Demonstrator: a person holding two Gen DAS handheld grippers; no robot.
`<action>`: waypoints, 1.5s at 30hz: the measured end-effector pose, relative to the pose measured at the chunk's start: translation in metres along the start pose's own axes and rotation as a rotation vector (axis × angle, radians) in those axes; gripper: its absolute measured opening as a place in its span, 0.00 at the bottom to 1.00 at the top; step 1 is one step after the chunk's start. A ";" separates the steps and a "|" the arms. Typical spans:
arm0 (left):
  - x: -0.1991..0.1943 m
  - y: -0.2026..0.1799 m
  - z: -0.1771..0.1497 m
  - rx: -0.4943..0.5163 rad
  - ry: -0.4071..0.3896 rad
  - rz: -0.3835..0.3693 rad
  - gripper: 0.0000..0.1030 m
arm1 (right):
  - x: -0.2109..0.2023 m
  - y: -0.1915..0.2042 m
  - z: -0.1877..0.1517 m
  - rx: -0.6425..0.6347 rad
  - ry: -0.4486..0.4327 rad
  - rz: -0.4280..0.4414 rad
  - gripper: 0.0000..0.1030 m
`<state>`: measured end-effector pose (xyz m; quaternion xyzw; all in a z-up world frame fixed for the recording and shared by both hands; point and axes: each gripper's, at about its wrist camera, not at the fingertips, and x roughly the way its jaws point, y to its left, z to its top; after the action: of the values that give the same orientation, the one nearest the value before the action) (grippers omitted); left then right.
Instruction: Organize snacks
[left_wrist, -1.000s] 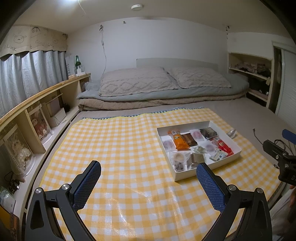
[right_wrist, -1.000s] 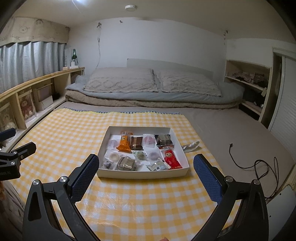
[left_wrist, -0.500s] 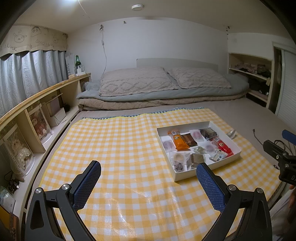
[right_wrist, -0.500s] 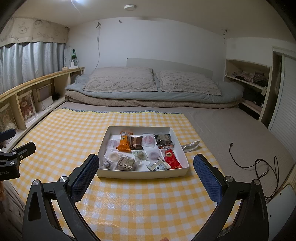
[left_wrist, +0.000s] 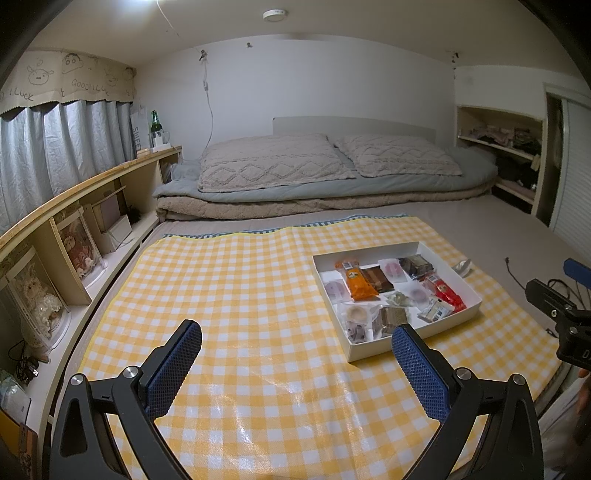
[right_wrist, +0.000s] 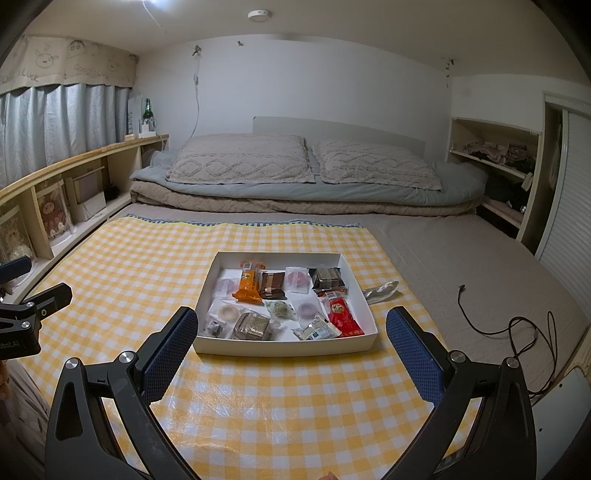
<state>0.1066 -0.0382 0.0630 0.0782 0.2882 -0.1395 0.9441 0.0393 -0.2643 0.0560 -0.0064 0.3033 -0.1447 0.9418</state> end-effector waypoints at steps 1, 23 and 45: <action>0.001 -0.001 0.000 0.001 -0.001 -0.001 1.00 | 0.000 0.000 0.000 0.000 0.000 0.001 1.00; 0.002 -0.002 0.000 -0.003 -0.001 0.004 1.00 | 0.000 0.000 0.000 0.000 0.001 0.000 1.00; 0.001 -0.004 0.001 -0.010 -0.002 0.010 1.00 | 0.000 0.000 0.000 -0.001 0.001 0.000 1.00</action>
<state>0.1068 -0.0420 0.0631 0.0746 0.2875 -0.1332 0.9455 0.0394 -0.2639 0.0559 -0.0066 0.3038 -0.1445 0.9417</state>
